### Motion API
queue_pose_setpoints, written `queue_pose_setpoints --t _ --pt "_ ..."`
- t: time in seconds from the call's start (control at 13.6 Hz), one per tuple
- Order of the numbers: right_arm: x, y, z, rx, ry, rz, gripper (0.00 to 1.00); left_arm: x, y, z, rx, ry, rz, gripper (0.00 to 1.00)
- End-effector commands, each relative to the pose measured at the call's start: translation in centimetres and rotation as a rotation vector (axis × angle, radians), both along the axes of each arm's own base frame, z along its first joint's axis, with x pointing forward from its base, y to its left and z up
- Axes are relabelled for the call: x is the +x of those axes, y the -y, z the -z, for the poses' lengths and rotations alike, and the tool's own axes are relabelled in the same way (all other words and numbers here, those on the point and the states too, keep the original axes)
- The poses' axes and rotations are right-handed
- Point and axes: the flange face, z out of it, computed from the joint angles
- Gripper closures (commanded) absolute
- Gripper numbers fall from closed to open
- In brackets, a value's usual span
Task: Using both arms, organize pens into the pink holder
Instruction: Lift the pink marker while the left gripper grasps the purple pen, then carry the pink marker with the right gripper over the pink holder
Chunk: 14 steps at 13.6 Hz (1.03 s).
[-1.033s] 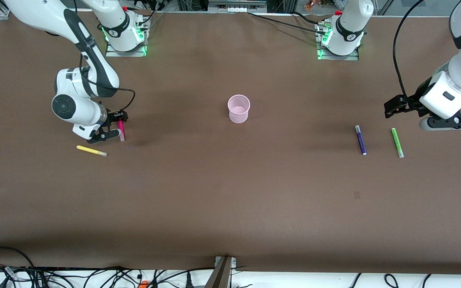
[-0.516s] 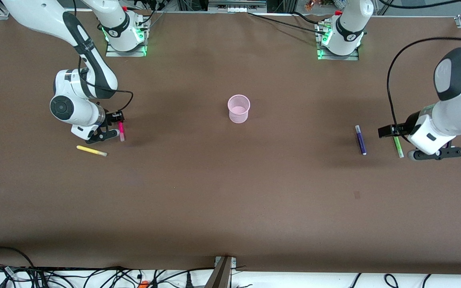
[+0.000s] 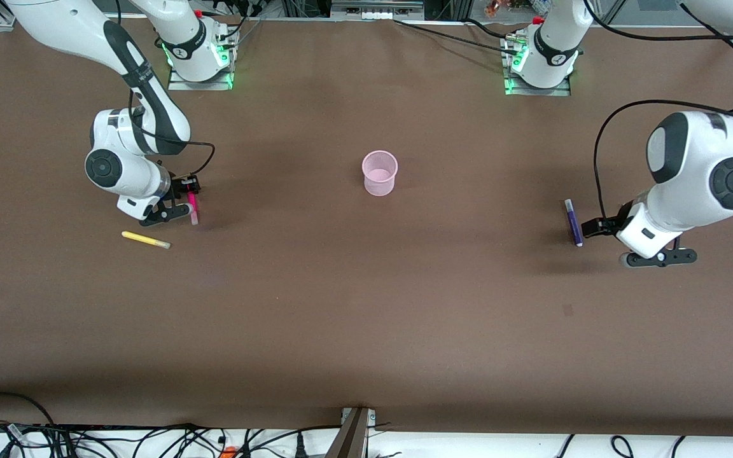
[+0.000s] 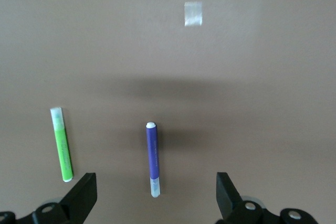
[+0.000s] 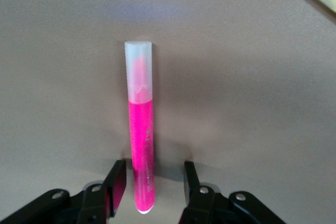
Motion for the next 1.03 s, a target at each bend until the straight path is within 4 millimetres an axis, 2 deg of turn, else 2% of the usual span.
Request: queue_pose_setpoints --t 0.0,0.07,0.15,0.3,0.44,0.59,0.96 --pt "-0.2 -0.2 0.0 -0.004 0.009 -0.004 0.87 0.4 -3.8 6.2 -0.007 -0.032 0.005 0.0" --pt "-0.1 -0.2 -0.3 -0.004 0.014 -0.004 0.97 0.4 -4.2 6.9 -0.013 -0.039 0.023 0.0" --pt "0.2 -0.2 -1.1 -0.004 0.027 -0.004 1.0 0.5 -4.2 7.1 -0.015 -0.041 0.029 0.0" --pt "1.1 -0.7 -3.5 -0.006 0.052 -0.012 1.0 0.7 -4.2 8.8 -0.018 -0.039 0.028 0.0" --pt "2.0 -2.4 -6.9 -0.006 0.062 -0.049 1.0 0.8 -5.5 10.1 -0.022 -0.024 0.022 0.0" --pt "3.2 -4.7 -10.2 -0.004 0.063 -0.091 1.0 0.9 -5.8 10.5 -0.025 -0.016 0.02 0.0" --pt "4.7 -12.8 -17.9 -0.008 0.116 -0.25 1.0 0.7 -5.5 11.7 -0.035 -0.035 0.0 0.0"
